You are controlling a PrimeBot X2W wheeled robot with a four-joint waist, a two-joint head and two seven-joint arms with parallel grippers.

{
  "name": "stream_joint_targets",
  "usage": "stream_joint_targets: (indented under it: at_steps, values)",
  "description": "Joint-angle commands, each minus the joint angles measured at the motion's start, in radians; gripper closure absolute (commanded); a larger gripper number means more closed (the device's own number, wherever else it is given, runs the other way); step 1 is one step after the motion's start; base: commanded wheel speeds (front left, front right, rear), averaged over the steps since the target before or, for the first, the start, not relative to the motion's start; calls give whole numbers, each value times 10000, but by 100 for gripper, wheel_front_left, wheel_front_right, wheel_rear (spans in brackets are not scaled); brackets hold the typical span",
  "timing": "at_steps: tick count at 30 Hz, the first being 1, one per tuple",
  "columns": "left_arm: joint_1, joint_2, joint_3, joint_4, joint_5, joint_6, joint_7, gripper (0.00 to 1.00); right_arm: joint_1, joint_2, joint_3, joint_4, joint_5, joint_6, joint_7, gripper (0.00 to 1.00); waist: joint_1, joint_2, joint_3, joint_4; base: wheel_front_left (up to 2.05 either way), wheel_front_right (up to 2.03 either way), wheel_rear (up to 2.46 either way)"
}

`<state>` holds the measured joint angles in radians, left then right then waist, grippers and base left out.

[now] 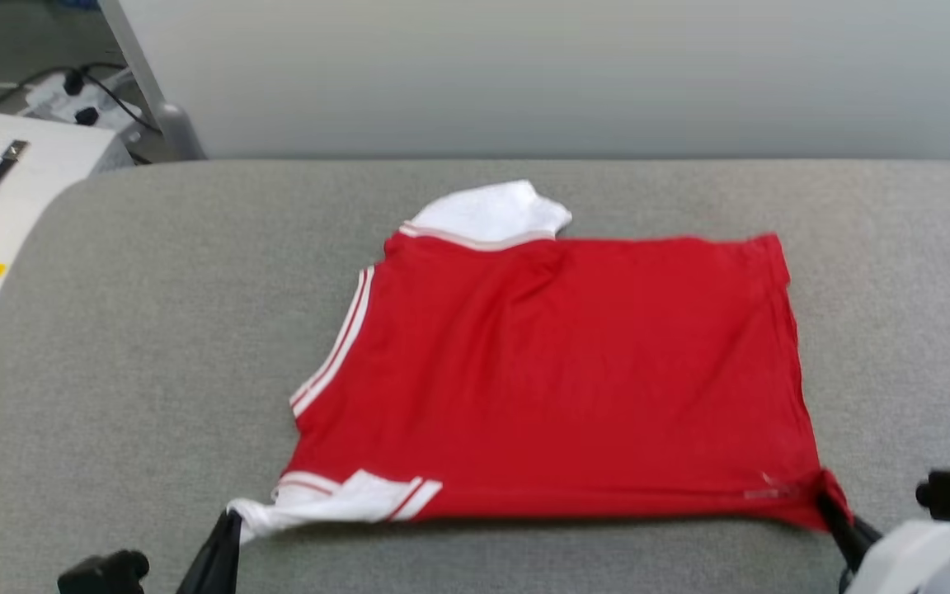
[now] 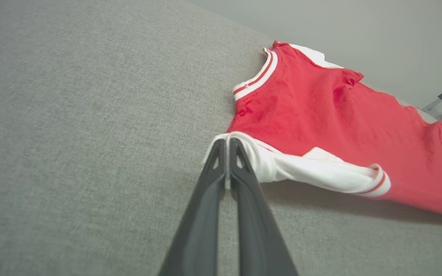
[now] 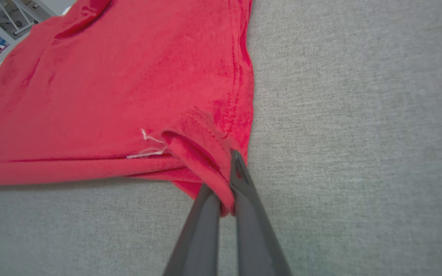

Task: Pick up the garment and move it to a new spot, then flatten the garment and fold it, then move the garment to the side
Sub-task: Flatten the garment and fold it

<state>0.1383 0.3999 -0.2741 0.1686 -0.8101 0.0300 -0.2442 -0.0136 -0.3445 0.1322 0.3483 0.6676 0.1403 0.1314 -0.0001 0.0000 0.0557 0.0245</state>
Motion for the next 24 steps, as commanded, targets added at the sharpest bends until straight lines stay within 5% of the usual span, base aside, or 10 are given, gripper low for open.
stream_joint_targets:
  at_steps: [1, 12, 24]
  values:
    - [416, 199, 186, -195, -119, 251, 73, 100, 545, -38, -391, -253, -162, -96, 139, 100, 1, 0, -607, 270, 0, 0, 0]
    - [1540, 427, 241, -1852, -300, 799, 516, 100, 3273, 1021, -2241, -2956, -1256, -96, 1664, 100, 1, 0, -890, 516, 0, 0, 0]
    - [-898, 55, -369, -1322, 123, 362, 723, 100, 1875, 784, -1971, -4044, -2682, -96, 2951, 100, 1, 0, 77, 128, 0, 0, 0]
